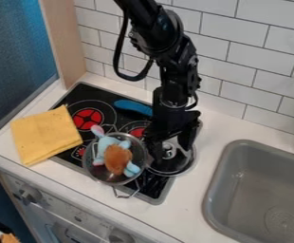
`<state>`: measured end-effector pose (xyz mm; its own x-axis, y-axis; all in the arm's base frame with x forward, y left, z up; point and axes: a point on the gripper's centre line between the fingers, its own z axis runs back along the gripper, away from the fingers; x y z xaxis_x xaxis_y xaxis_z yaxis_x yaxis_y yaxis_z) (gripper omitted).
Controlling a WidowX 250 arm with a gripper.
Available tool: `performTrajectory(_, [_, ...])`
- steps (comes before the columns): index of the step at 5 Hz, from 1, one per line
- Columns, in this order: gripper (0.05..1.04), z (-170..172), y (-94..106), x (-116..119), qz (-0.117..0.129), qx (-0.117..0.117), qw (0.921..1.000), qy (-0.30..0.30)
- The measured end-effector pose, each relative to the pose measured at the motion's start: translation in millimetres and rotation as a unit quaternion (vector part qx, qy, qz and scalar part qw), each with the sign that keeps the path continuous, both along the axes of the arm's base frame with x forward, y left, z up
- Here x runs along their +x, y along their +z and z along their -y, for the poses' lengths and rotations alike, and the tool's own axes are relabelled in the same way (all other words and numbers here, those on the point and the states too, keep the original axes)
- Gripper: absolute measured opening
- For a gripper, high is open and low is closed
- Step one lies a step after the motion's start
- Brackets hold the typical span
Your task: Move the silver lid to the left side of the stove
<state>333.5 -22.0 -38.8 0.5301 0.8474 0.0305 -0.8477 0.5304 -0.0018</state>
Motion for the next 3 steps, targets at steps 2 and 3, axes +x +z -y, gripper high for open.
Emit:
performTrajectory(2, [1.000,1,37.5,3,0.035,-0.033,0.9988,-0.005])
performTrajectory(3, [1.000,-1,60.7,3,0.058,-0.036,0.9976,-0.003])
